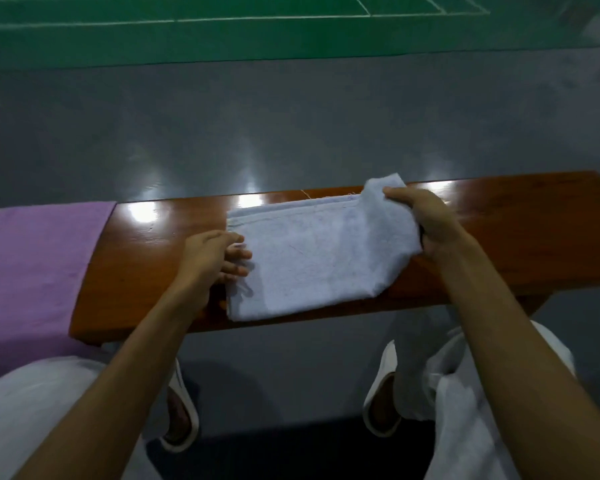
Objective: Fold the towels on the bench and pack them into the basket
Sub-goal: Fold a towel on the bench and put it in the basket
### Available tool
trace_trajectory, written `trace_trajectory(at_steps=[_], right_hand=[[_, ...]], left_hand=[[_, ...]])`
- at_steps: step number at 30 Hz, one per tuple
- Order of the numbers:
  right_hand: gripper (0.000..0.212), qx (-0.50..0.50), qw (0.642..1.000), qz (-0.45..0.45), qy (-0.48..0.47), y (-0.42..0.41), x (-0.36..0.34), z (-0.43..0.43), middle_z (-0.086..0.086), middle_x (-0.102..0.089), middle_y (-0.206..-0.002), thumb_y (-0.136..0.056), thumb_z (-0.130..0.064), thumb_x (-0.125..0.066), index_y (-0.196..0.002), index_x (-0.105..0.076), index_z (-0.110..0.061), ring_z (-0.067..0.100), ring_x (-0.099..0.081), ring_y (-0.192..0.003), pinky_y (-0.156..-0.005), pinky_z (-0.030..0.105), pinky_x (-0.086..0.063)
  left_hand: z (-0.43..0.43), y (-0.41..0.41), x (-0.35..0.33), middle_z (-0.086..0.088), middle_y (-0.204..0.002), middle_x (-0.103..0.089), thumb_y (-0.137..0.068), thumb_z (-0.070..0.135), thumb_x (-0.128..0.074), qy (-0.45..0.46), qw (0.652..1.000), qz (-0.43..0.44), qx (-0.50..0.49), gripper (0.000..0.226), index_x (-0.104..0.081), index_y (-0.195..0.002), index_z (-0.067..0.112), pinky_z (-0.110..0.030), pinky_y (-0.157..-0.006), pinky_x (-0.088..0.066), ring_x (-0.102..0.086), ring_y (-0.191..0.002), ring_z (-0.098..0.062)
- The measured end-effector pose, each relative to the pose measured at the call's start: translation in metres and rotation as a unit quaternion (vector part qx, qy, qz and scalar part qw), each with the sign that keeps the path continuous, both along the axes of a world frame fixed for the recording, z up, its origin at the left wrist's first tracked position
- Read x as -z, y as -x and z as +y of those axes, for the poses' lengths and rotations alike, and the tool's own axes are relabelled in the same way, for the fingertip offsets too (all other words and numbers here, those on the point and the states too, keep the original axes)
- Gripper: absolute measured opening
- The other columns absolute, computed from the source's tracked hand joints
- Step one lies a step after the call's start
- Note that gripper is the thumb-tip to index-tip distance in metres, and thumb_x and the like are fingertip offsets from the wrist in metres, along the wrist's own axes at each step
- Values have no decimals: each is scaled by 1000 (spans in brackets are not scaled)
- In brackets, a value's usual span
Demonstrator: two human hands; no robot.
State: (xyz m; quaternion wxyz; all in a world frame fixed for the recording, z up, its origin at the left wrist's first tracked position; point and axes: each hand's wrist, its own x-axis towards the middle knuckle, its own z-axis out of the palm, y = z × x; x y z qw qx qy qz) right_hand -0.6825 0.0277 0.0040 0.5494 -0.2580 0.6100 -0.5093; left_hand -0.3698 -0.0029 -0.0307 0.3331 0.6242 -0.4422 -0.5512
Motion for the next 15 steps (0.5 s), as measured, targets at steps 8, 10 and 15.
trace_trajectory(at_steps=[8,10,15], right_hand=[[31,-226,965,126,53,-147,4,-13,8,-61,-92,-102,-22,-59,-132,-58,-17,13,-56,-70,-56,24,-48],[46,-264,951,157,32,-160,13,-8,4,-60,-94,-103,-25,-58,-147,-47,-21,9,-55,-72,-52,16,-45],[32,-131,960,242,55,-126,22,-19,5,-65,-110,-102,-21,-60,-132,-63,-11,16,-62,-92,-72,25,-49]], left_hand=[[3,-5,-5,-8,-83,-78,-107,41,-48,-19,999,14,23,36,-70,-103,13,-30,-59,-55,-72,-66,-23],[3,-4,-3,-6,-87,-76,-105,45,-50,-14,1000,-5,12,37,-72,-100,16,-29,-56,-54,-72,-69,-17],[3,-3,4,-7,-94,-73,-98,19,-68,18,999,-41,24,13,-71,-95,8,-19,-47,-50,-68,-67,-11]])
